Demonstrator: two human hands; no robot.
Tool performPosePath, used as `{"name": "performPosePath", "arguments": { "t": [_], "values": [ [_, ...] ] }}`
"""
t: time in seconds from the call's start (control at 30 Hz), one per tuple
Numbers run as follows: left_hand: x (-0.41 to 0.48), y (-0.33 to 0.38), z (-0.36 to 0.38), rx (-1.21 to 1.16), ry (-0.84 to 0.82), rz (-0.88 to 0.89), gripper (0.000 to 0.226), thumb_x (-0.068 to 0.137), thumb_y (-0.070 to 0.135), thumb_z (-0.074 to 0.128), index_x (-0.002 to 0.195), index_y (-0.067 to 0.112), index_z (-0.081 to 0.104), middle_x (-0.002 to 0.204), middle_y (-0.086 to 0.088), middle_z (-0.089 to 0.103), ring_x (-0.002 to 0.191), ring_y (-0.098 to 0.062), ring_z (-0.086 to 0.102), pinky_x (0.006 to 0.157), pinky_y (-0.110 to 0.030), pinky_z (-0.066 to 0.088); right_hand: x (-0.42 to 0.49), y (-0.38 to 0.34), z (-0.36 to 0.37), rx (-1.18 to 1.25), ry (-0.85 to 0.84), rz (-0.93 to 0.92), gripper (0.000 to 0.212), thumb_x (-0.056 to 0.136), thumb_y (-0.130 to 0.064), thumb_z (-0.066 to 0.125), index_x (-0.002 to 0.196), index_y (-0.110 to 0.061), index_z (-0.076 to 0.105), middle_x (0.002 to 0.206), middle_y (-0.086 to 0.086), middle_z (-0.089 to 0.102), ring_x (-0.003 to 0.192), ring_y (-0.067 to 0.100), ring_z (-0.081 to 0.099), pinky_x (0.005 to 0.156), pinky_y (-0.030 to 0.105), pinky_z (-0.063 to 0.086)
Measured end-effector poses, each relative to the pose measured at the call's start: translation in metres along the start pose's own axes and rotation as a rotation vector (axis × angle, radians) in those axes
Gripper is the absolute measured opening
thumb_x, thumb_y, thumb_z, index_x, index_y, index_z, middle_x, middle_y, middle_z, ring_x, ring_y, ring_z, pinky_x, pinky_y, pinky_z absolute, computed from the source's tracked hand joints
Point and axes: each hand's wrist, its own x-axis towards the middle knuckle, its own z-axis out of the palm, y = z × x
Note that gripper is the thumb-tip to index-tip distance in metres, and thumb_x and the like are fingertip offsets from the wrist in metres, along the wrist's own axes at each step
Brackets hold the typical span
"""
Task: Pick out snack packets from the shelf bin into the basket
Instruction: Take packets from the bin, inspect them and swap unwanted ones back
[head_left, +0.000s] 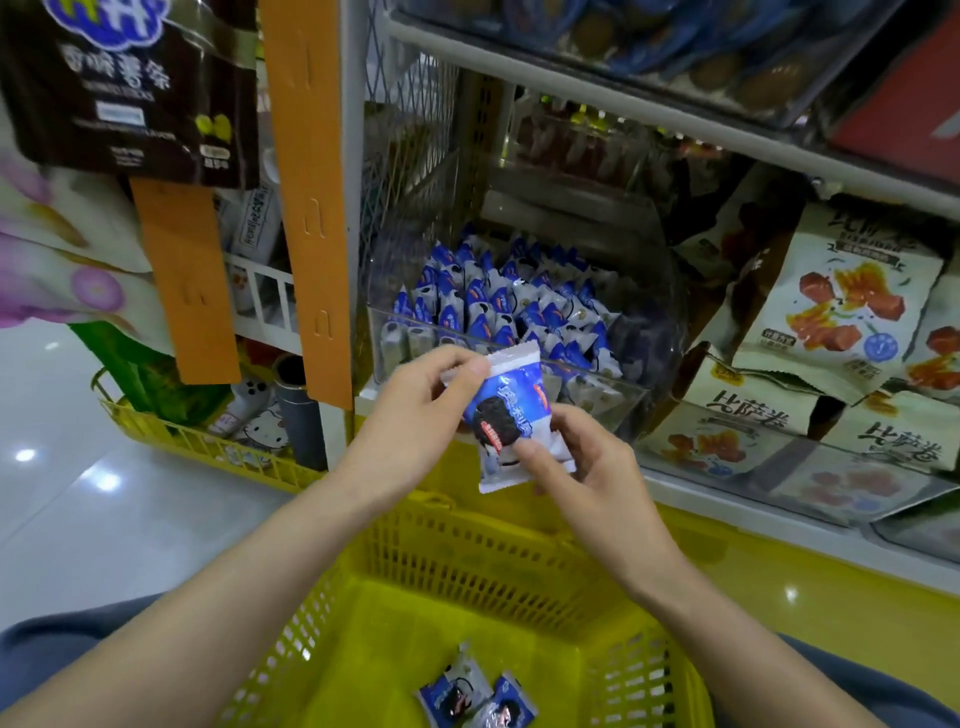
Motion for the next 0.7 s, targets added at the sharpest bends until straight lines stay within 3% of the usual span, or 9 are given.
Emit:
{"name": "performPosePath", "arguments": {
  "t": [0.1,0.17,0.23,0.33,0.43,0.53,0.7],
  "values": [
    [0.019,0.007,-0.019,0.398,0.082,0.298,0.023,0.096,0.026,0.042,0.111,0.018,0.056,0.096,0.012,0.057,0.088,-0.001,0.052,0.076,-0.013,0.039,0.016,-0.017,-0.014,-0.031,0.138,-0.069,0.015,0.082,-0.042,0.055,0.094,-0.033,0.061,0.092,-0.011,0.068,0.077,0.008,0.062,0.062,0.029,0.051],
    [0.033,0.008,-0.029,0.692,0.045,0.425,0.034,0.096,0.032,0.037,0.124,0.017,0.050,0.112,0.006,0.053,0.104,-0.008,0.047,0.087,-0.022,0.036,0.039,-0.024,-0.023,-0.072,0.236,-0.088,0.014,0.087,-0.036,0.057,0.098,-0.029,0.062,0.091,-0.010,0.069,0.081,0.006,0.063,0.067,0.025,0.050],
    [0.043,0.005,-0.034,0.914,-0.023,0.449,0.040,0.097,0.036,0.032,0.129,0.018,0.045,0.123,0.000,0.050,0.112,-0.017,0.046,0.092,-0.030,0.035,0.073,-0.027,-0.027,-0.117,0.335,-0.070,0.024,0.088,-0.032,0.058,0.109,-0.021,0.060,0.096,-0.011,0.067,0.085,0.001,0.063,0.072,0.022,0.052],
    [0.052,-0.009,-0.036,1.125,-0.101,0.479,0.039,0.098,0.038,0.025,0.127,0.021,0.046,0.122,0.001,0.053,0.111,-0.017,0.048,0.091,-0.029,0.032,0.135,-0.025,-0.025,-0.196,0.440,-0.011,0.039,0.089,-0.031,0.058,0.120,-0.008,0.054,0.113,0.006,0.063,0.098,0.017,0.060,0.077,0.025,0.048],
    [0.056,-0.013,-0.044,1.147,-0.120,0.505,0.034,0.099,0.034,0.031,0.112,0.018,0.058,0.104,0.000,0.064,0.097,-0.020,0.056,0.081,-0.029,0.035,0.194,-0.013,-0.021,-0.323,0.411,0.048,0.039,0.092,-0.030,0.054,0.115,0.001,0.056,0.117,0.016,0.060,0.098,0.020,0.057,0.074,0.020,0.039],
    [0.060,-0.016,-0.048,1.155,-0.075,0.568,0.033,0.094,0.030,0.040,0.087,0.013,0.067,0.077,-0.002,0.067,0.072,-0.024,0.062,0.065,-0.030,0.043,0.240,0.002,-0.016,-0.514,0.306,0.124,0.039,0.095,-0.031,0.047,0.124,-0.005,0.049,0.125,0.017,0.054,0.110,0.028,0.053,0.088,0.031,0.040],
    [0.062,-0.022,-0.046,1.123,-0.025,0.604,0.042,0.090,0.032,0.030,0.079,0.017,0.067,0.070,0.003,0.065,0.067,-0.019,0.061,0.064,-0.026,0.044,0.293,0.014,-0.008,-0.686,0.189,0.235,0.032,0.092,-0.024,0.053,0.120,-0.008,0.053,0.119,0.014,0.057,0.104,0.027,0.056,0.090,0.038,0.047]
  ]
}}
